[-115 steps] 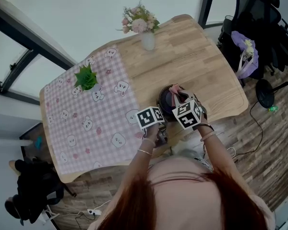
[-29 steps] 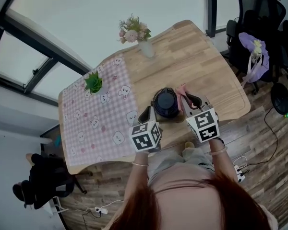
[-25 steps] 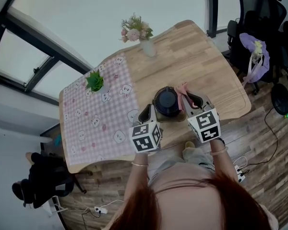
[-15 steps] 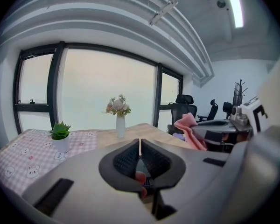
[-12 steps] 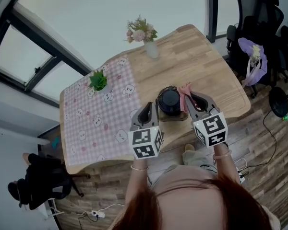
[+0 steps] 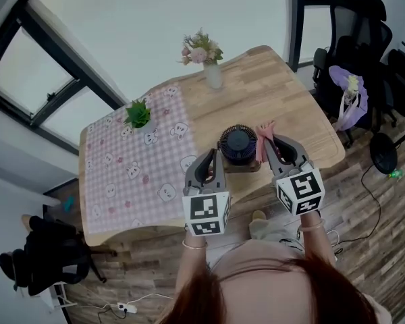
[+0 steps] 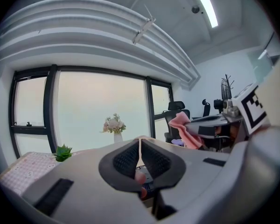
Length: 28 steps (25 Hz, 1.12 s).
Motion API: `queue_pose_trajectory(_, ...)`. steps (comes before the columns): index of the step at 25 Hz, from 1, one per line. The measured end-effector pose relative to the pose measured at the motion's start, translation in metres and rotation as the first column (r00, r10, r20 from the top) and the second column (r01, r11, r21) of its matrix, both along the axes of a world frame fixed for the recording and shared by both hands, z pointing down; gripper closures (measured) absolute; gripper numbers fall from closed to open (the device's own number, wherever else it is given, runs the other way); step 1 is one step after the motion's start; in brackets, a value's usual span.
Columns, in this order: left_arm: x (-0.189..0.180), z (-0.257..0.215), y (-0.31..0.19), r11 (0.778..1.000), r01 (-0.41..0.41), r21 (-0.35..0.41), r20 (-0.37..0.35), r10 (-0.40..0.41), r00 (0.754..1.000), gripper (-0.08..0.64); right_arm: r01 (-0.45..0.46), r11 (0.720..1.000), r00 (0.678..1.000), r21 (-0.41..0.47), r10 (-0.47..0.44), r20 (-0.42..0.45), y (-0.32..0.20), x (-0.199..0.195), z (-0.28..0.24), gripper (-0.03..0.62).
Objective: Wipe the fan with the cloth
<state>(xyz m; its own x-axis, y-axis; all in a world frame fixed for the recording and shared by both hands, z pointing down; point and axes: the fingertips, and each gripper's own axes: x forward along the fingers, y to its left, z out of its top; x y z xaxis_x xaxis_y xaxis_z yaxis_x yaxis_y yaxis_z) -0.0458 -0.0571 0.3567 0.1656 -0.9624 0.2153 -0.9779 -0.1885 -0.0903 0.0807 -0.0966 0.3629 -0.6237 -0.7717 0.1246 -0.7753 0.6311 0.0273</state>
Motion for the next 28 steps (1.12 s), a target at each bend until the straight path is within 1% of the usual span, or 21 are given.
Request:
queue_pose_trajectory(2, 0.001, -0.006, 0.006, 1.000, 0.001, 0.022, -0.020, 0.000, 1.000, 0.540, -0.003, 1.000, 1.000, 0.010, 0.003, 0.000, 0.007, 0.003, -0.004, 0.569)
queue_pose_trajectory(5, 0.001, -0.016, 0.015, 0.999, 0.009, 0.053, -0.046, -0.006, 0.999, 0.540, 0.000, 1.000, 1.000, 0.013, 0.000, 0.023, 0.017, 0.007, -0.012, 0.569)
queue_pose_trajectory(8, 0.000, -0.030, 0.027, 0.996, 0.018, 0.084, -0.075, -0.012, 0.997, 0.540, -0.001, 0.999, 1.000, 0.037, 0.000, 0.031, 0.027, 0.011, -0.021, 0.569)
queue_pose_trajectory(13, 0.002, -0.052, 0.046, 0.990, 0.029, 0.136, -0.087, -0.017, 0.996, 0.540, -0.014, 0.998, 1.000, 0.069, 0.012, 0.023, 0.044, 0.016, -0.034, 0.569)
queue_pose_trajectory(19, 0.001, -0.061, 0.068, 0.986, 0.040, 0.161, -0.104, -0.023, 0.994, 0.540, -0.015, 0.997, 1.000, 0.078, 0.013, 0.025, 0.064, 0.022, -0.039, 0.569)
queue_pose_trajectory(25, -0.009, -0.067, 0.089, 0.975, 0.102, 0.196, -0.139, -0.075, 0.987, 0.540, 0.001, 0.995, 1.000, 0.095, -0.002, 0.014, 0.083, 0.018, -0.045, 0.569)
queue_pose_trajectory(28, -0.011, -0.071, 0.094, 0.973, 0.110, 0.201, -0.141, -0.082, 0.987, 0.540, 0.000, 0.995, 1.000, 0.098, -0.002, 0.019, 0.089, 0.019, -0.048, 0.569)
